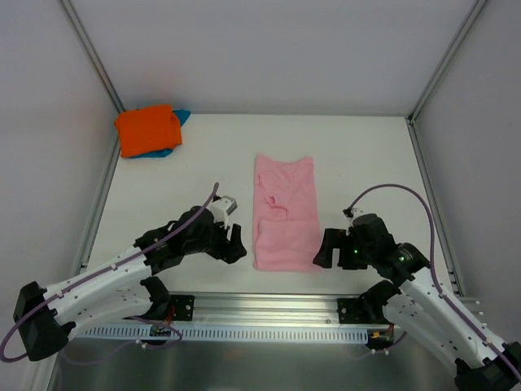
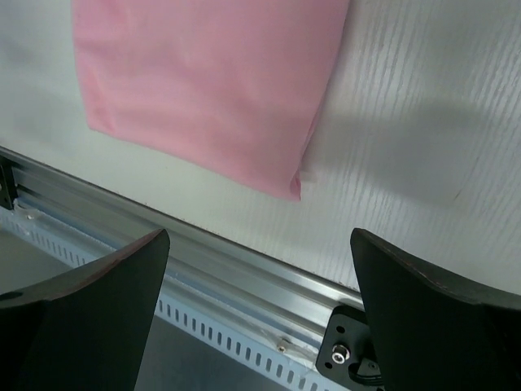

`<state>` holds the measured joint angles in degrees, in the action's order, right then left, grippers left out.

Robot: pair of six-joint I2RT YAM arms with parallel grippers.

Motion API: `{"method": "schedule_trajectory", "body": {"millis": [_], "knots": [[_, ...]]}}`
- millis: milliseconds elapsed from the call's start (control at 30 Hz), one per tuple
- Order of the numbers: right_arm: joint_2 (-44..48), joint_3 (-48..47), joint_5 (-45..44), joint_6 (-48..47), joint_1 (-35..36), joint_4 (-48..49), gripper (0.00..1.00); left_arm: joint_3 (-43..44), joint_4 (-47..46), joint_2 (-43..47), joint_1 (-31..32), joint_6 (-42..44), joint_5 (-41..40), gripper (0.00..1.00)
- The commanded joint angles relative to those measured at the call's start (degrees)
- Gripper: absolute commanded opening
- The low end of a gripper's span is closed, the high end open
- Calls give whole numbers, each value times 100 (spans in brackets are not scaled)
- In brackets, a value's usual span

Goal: Fold and stack the t-shirts
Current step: Grab one side of the 2/3 rectangular tshirt with both arms

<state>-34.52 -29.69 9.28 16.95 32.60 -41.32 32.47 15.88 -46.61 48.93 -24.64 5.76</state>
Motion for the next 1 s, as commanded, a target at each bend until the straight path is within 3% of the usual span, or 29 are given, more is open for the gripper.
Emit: {"method": "schedule_trajectory", "body": {"millis": [0,67,267,500,967], "knots": [[-238,-326,-224,54,299,-473,100,391,1285,-339,345,-136,-1048,62],[-598,-449,-557,212,615,-630,100,601,1705,-611,678,-373,-1751,53],[-1669,-1081,-2270,774,1687,-1422,99,1287,2569,-1692,1496,-971,-2956,46],[-2514,-1636,-3405,714,2206,-1388,99,1587,2359,-2440,1909,-1139,-3028,45],[-3403,-1329,-3011,766,2224,53,99,1447,1427,-3284,1980,-2088,-2325,49]]}}
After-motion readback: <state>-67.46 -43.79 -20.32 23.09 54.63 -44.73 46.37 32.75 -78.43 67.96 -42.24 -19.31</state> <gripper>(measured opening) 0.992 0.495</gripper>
